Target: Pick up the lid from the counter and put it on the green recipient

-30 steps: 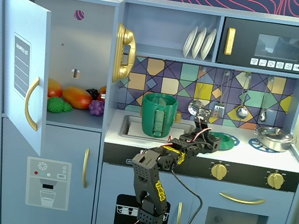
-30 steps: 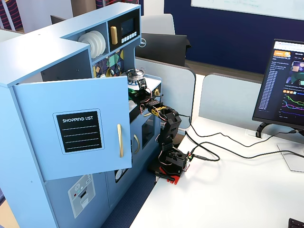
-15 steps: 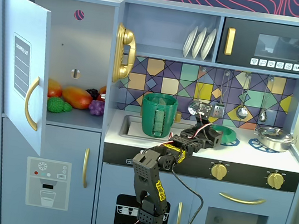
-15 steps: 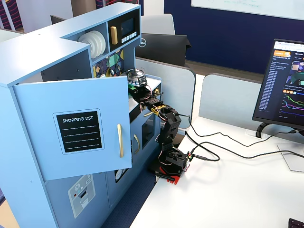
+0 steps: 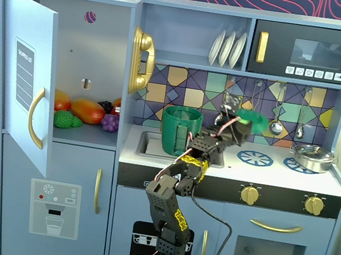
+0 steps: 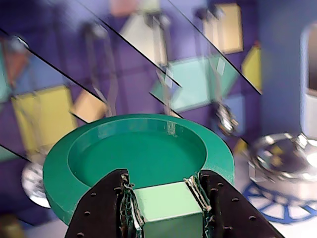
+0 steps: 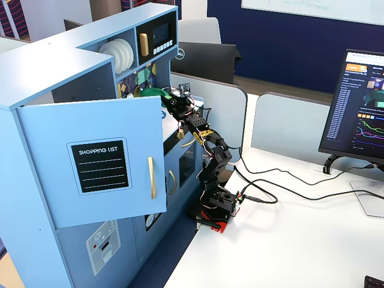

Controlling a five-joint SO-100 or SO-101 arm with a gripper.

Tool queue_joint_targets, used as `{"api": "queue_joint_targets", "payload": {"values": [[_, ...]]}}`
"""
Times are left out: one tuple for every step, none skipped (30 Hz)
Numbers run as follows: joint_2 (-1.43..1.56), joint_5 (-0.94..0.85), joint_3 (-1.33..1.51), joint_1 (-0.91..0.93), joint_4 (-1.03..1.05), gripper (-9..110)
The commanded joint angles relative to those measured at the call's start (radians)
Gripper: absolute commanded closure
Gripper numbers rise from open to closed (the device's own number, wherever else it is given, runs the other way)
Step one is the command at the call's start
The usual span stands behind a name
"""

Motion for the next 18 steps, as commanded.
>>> {"api": "queue_joint_targets", "payload": {"values": [[0.089, 0.009, -0.175, -0.066, 0.092, 101], [0.092, 0.005, -0.198, -0.086, 0.117, 101], [0.094, 0.000, -0.218, -0.106, 0.140, 101], [0.095, -0.003, -0.235, -0.127, 0.160, 101], [0.097, -0.012, -0.249, -0.150, 0.175, 102], [0.098, -0.018, -0.259, -0.173, 0.187, 102], [0.100, -0.026, -0.267, -0.196, 0.199, 102], [0.103, -0.038, -0.272, -0.219, 0.215, 102], [0.107, -0.049, -0.273, -0.241, 0.224, 102], [0.112, -0.057, -0.273, -0.258, 0.233, 102], [0.114, -0.064, -0.273, -0.273, 0.245, 102], [0.117, -0.071, -0.273, -0.291, 0.255, 102], [0.118, -0.077, -0.275, -0.308, 0.265, 102], [0.120, -0.081, -0.278, -0.322, 0.278, 102], [0.121, -0.084, -0.282, -0.336, 0.291, 102], [0.121, -0.089, -0.288, -0.351, 0.307, 102], [0.121, -0.092, -0.295, -0.365, 0.322, 102], [0.121, -0.094, -0.299, -0.379, 0.334, 102]]}}
